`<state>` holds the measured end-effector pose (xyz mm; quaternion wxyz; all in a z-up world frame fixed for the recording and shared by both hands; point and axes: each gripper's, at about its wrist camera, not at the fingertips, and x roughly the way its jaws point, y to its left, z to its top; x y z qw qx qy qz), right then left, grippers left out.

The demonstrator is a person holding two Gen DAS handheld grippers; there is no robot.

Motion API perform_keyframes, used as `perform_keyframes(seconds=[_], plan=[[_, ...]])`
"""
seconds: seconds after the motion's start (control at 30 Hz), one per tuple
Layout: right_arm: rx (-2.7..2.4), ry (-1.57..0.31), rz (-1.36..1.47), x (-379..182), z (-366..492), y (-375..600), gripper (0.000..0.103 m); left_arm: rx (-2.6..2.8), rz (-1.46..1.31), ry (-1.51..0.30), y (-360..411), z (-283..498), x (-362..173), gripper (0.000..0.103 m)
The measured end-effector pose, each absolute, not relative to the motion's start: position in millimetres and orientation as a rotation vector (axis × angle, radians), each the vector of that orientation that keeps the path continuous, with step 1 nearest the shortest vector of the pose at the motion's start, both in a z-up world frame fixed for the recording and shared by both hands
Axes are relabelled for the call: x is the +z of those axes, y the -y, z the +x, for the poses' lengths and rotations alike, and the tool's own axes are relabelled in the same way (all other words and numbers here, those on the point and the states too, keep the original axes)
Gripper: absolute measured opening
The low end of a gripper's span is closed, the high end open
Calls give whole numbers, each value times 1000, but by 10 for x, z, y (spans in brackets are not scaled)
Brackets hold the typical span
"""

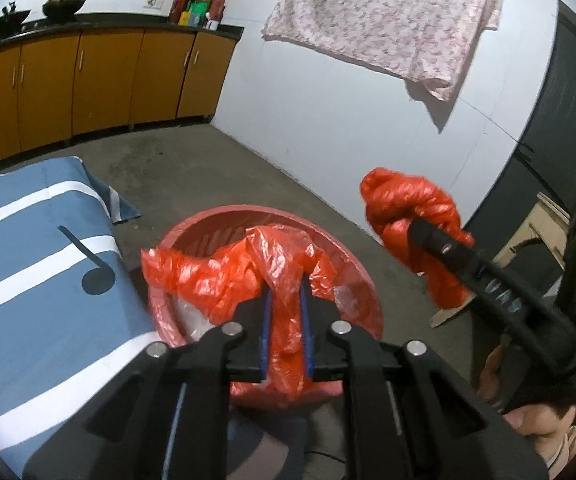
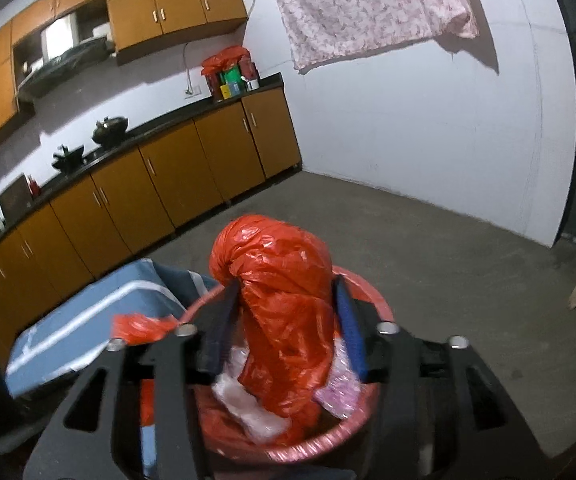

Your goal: Collect trash

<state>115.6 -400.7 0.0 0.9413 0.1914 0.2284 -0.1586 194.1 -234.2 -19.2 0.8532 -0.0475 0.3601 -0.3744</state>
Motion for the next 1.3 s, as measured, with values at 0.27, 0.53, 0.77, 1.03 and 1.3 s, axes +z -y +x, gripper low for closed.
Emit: perform_keyframes(seconds=[0.27,0.53,0.77,1.03,1.3], plan=[[-308,-448,381,9,1046,3962,77,-729,-90,-772,2219,2036,-299,42],[-201,-407,220,96,513,3475,96,-550,-21,-616,1557,1510,-36,89],[-121,-394,143,181,56,2979,101,-338,96,-464,890,766,249,99],[-144,-404,38,179,-237,2548,101,-119,59,-427,262,188,389,99],[-173,-459,48,84,-381,2377,101,-34,50,-423,17,-180,376,99]])
